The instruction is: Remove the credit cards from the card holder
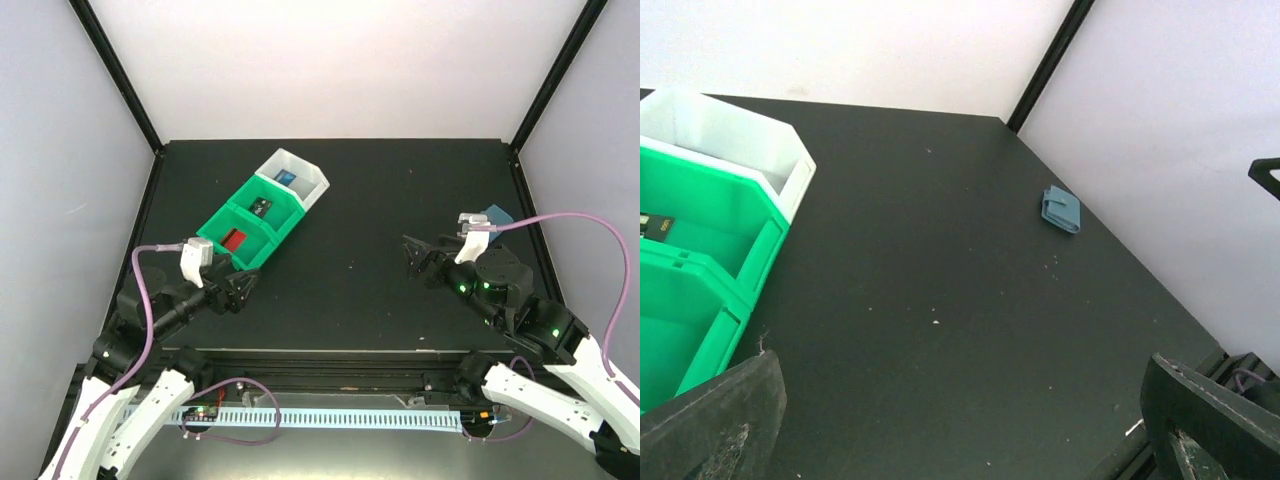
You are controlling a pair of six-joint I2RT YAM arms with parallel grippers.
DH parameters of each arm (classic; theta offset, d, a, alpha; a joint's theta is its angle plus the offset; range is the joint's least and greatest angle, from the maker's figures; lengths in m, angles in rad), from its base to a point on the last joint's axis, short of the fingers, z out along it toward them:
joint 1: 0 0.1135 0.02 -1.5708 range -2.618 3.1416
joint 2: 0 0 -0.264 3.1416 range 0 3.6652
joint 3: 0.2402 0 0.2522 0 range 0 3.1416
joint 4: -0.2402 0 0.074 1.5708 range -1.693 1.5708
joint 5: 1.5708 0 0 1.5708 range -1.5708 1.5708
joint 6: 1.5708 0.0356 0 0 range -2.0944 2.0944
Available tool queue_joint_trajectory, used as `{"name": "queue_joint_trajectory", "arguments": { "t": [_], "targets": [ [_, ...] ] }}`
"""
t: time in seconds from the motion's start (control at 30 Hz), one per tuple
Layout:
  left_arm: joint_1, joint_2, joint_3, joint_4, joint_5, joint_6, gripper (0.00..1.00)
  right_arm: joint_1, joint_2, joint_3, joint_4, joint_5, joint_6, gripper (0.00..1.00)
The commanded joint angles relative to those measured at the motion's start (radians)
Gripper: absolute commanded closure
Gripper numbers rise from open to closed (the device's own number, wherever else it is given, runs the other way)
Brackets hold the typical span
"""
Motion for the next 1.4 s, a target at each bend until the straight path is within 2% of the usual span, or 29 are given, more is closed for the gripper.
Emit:
{"name": "queue_joint_trajectory", "arguments": {
  "t": [0.0,0.27,0.53,0.77,0.87,1.07,1.23,1.37],
  "targets": [
    [-0.004,0.013,-0.046,0.106,0.011,-0.048,0.01,0.009,-0.019,-0.025,0.032,0.032,-0.001,0.0],
    [-0.004,0.137,-0.14,0.297,0.02,-0.152,0.01,0.01,-0.024,-0.04,0.057,-0.002,-0.03,0.0],
    [-0.004,0.433,-0.186,0.444,-0.016,-0.228,0.01,0.01,0.0,-0.065,0.12,-0.062,-0.061,0.0],
    [0.0,0.601,-0.192,0.481,-0.17,-0.253,0.01,0.01,0.076,-0.058,0.207,-0.124,-0.105,0.0],
    [0.007,0.648,-0.201,0.503,-0.215,-0.268,0.01,0.01,0.114,-0.051,0.227,-0.09,-0.125,0.0],
    [0.032,0.737,-0.191,0.49,-0.291,-0.269,0.01,0.005,0.225,0.011,0.228,0.158,-0.157,0.0],
    [0.074,0.753,-0.185,0.446,-0.353,-0.263,0.01,-0.051,0.299,0.066,0.271,0.155,-0.18,0.0],
    [0.152,0.755,-0.193,0.404,-0.369,-0.255,0.01,-0.119,0.341,0.105,0.278,0.133,-0.181,0.0]
  ]
}}
